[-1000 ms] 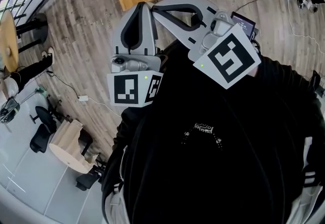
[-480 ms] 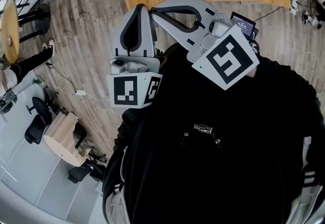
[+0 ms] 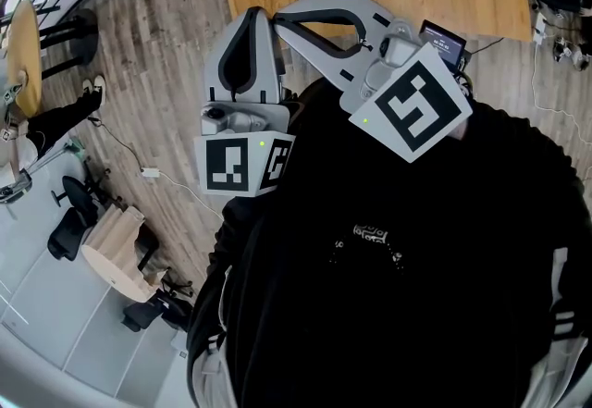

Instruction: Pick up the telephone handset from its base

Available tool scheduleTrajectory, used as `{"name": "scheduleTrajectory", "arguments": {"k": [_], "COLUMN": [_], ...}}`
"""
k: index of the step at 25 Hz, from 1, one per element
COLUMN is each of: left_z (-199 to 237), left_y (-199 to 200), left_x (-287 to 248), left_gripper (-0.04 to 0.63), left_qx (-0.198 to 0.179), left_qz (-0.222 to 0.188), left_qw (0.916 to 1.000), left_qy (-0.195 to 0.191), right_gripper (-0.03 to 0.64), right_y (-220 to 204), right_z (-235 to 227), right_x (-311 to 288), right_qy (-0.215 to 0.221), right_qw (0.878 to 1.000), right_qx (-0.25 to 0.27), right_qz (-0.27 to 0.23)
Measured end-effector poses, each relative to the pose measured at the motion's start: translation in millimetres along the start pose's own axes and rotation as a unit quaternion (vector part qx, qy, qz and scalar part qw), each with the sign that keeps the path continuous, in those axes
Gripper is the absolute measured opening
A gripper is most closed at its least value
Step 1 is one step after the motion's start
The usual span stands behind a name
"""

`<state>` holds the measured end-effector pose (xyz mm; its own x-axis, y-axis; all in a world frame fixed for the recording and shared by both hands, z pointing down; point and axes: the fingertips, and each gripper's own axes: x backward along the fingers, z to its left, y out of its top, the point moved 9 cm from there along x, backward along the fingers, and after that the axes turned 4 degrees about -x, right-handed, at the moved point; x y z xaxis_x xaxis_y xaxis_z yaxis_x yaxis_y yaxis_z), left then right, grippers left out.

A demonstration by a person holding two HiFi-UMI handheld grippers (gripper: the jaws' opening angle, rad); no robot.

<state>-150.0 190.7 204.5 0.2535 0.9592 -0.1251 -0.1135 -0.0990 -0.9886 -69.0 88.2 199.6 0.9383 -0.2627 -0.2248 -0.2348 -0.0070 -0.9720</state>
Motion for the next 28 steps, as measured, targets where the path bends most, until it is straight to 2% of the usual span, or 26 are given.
{"name": "scheduleTrajectory", "arguments": {"k": [6, 12, 15, 24, 28], "left_z": [-6, -13, -15, -39, -47], "left_y": [9, 1, 1, 0, -3], "left_x": [-37, -92, -102, -160, -177], "left_gripper": [-0.006, -0.006, -0.006, -0.006, -0.006], "left_qx": [-0.005, -0.005, -0.001, -0.014, -0.008], "left_qz": [0.003, 0.016, 0.021, 0.049, 0.073], "left_qw": [0.9999, 0.9997, 0.9995, 0.998, 0.9967], "left_qy": [-0.008, -0.015, -0.022, -0.038, -0.035], "right_gripper": [0.017, 0.017, 0.017, 0.017, 0.017], "right_y": [4, -10, -11, -25, -32], "right_z": [-36, -89, -98, -152, -169], "right_x": [8, 13, 17, 43, 50], "right_qy": [-0.007, -0.011, -0.016, -0.031, -0.026], "right_qw": [1.0, 1.0, 0.999, 0.998, 0.996], "right_qx": [-0.007, -0.021, -0.028, -0.059, -0.083], "right_qz": [-0.008, -0.009, -0.006, -0.014, -0.016]}}
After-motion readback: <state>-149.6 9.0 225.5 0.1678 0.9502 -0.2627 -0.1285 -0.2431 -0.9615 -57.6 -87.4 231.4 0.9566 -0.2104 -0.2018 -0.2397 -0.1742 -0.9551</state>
